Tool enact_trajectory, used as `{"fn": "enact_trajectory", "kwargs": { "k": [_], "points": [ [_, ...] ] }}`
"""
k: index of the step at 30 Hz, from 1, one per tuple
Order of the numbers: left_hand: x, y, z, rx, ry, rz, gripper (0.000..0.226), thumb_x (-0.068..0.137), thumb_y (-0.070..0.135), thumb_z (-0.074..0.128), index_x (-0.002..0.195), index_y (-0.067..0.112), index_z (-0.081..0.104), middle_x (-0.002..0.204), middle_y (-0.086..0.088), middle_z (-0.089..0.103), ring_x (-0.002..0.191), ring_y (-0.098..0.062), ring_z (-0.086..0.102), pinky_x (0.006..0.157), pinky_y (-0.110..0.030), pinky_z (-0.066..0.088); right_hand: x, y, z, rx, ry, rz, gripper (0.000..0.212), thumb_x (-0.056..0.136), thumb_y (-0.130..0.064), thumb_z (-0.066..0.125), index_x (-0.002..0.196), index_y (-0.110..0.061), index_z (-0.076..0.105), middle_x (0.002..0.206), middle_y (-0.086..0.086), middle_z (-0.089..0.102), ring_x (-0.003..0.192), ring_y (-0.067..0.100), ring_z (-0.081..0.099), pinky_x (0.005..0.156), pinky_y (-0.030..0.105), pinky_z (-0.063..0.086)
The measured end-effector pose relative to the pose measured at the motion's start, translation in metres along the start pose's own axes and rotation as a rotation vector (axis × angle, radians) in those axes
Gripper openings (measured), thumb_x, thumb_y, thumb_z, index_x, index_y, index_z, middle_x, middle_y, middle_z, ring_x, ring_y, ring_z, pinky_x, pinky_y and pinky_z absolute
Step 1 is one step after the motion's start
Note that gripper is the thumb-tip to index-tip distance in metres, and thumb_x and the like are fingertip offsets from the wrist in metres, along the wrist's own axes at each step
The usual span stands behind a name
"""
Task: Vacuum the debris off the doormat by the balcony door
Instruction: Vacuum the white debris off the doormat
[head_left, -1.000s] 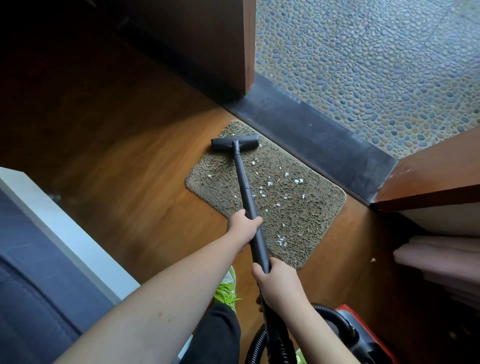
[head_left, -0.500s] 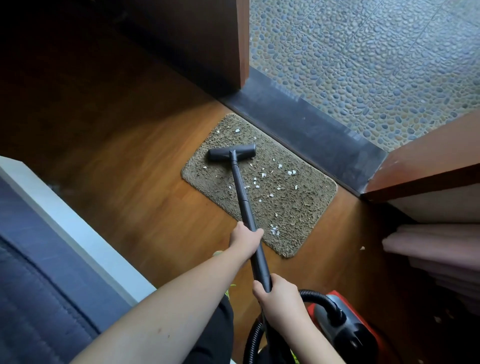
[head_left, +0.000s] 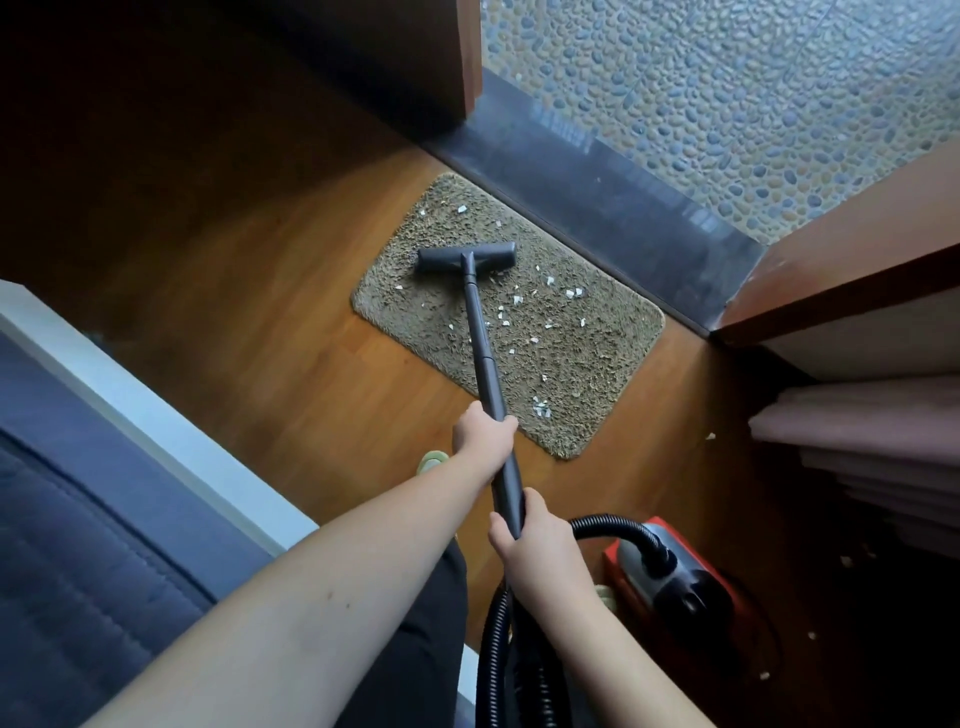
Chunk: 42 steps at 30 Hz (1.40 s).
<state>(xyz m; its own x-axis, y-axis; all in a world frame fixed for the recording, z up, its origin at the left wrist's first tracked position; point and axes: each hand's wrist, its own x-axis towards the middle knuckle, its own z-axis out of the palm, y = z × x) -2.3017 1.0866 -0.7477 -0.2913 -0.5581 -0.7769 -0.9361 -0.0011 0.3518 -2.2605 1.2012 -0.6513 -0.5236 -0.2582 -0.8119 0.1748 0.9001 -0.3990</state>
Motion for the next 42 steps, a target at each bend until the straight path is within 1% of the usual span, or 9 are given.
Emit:
{"fn": "enact_trajectory", "kwargs": {
  "k": [4, 10, 16, 22, 25, 29, 34, 38, 42],
  "points": [
    [0.007, 0.001, -0.010, -0.034, 0.016, 0.016, 0.031, 0.084, 0.031, 0.061, 0.107, 0.011, 0.061, 0.104, -0.011, 0.067, 0.092, -0.031, 0.062, 0.078, -0.034, 0.052, 0.006, -0.007, 0.002, 0.001, 0.007, -0.008, 0.049, 0.090, -0.042, 0.050, 0.131, -0.016, 0.043, 0.106, 0.010, 0.065, 0.097, 0.028, 0.061, 0.075, 0.033, 0.045],
    [0.023, 0.005, -0.034, -0.093, 0.029, -0.003, 0.028, 0.084, 0.031, 0.062, 0.104, 0.011, 0.062, 0.101, -0.009, 0.068, 0.083, -0.027, 0.057, 0.069, -0.028, 0.041, 0.021, -0.031, 0.004, -0.026, -0.001, -0.029, 0.052, 0.086, -0.044, 0.050, 0.132, -0.020, 0.044, 0.104, 0.010, 0.065, 0.092, 0.030, 0.064, 0.079, 0.037, 0.054],
    [0.034, 0.004, -0.054, -0.139, 0.054, -0.043, 0.039, 0.087, 0.029, 0.063, 0.121, 0.011, 0.060, 0.114, -0.008, 0.064, 0.086, -0.022, 0.049, 0.074, -0.025, 0.039, 0.031, -0.048, 0.003, -0.055, -0.004, -0.103, 0.017, 0.086, -0.037, 0.052, 0.094, -0.022, 0.049, 0.080, 0.003, 0.065, 0.075, 0.026, 0.064, 0.067, 0.034, 0.053],
    [0.028, -0.005, -0.061, -0.185, 0.083, -0.089, 0.043, 0.087, 0.029, 0.063, 0.124, 0.008, 0.058, 0.118, -0.009, 0.063, 0.105, -0.029, 0.059, 0.084, -0.028, 0.046, 0.031, -0.044, 0.005, -0.091, -0.042, -0.142, 0.015, 0.085, -0.038, 0.051, 0.092, -0.026, 0.047, 0.075, 0.001, 0.064, 0.065, 0.024, 0.066, 0.063, 0.037, 0.057],
    [0.022, -0.011, -0.056, -0.199, 0.086, -0.118, 0.035, 0.085, 0.030, 0.062, 0.115, 0.013, 0.060, 0.108, -0.006, 0.064, 0.102, -0.029, 0.061, 0.087, -0.031, 0.051, 0.029, -0.037, 0.005, -0.109, -0.052, -0.145, 0.017, 0.084, -0.039, 0.051, 0.088, -0.023, 0.045, 0.074, 0.001, 0.064, 0.065, 0.023, 0.066, 0.062, 0.035, 0.056],
    [0.008, -0.016, -0.044, -0.221, 0.093, -0.154, 0.044, 0.086, 0.030, 0.063, 0.126, 0.012, 0.057, 0.123, -0.009, 0.063, 0.108, -0.029, 0.059, 0.090, -0.031, 0.048, 0.020, -0.023, 0.000, -0.144, -0.071, -0.155, 0.017, 0.085, -0.038, 0.052, 0.086, -0.022, 0.046, 0.074, -0.001, 0.063, 0.070, 0.022, 0.064, 0.062, 0.031, 0.049],
    [-0.018, -0.018, -0.025, -0.236, 0.074, -0.155, 0.041, 0.086, 0.030, 0.062, 0.123, 0.012, 0.058, 0.122, -0.007, 0.064, 0.108, -0.029, 0.060, 0.087, -0.030, 0.049, 0.005, 0.000, -0.013, -0.156, -0.093, -0.157, 0.017, 0.087, -0.036, 0.052, 0.085, -0.020, 0.047, 0.072, -0.001, 0.061, 0.063, 0.018, 0.059, 0.051, 0.024, 0.042],
    [-0.035, -0.020, -0.013, -0.237, 0.067, -0.171, 0.040, 0.085, 0.030, 0.062, 0.121, 0.012, 0.058, 0.120, -0.007, 0.064, 0.106, -0.029, 0.061, 0.089, -0.031, 0.050, -0.004, 0.015, -0.020, -0.131, -0.126, -0.129, 0.015, 0.084, -0.037, 0.052, 0.083, -0.022, 0.047, 0.070, 0.005, 0.065, 0.062, 0.025, 0.066, 0.057, 0.033, 0.056],
    [-0.046, -0.025, -0.002, -0.256, 0.064, -0.189, 0.043, 0.087, 0.028, 0.062, 0.125, 0.010, 0.056, 0.123, -0.007, 0.063, 0.108, -0.028, 0.060, 0.090, -0.030, 0.049, -0.010, 0.029, -0.023, -0.132, -0.138, -0.143, 0.013, 0.082, -0.036, 0.053, 0.081, -0.025, 0.047, 0.067, 0.004, 0.066, 0.062, 0.025, 0.067, 0.060, 0.035, 0.058]
  ]
}}
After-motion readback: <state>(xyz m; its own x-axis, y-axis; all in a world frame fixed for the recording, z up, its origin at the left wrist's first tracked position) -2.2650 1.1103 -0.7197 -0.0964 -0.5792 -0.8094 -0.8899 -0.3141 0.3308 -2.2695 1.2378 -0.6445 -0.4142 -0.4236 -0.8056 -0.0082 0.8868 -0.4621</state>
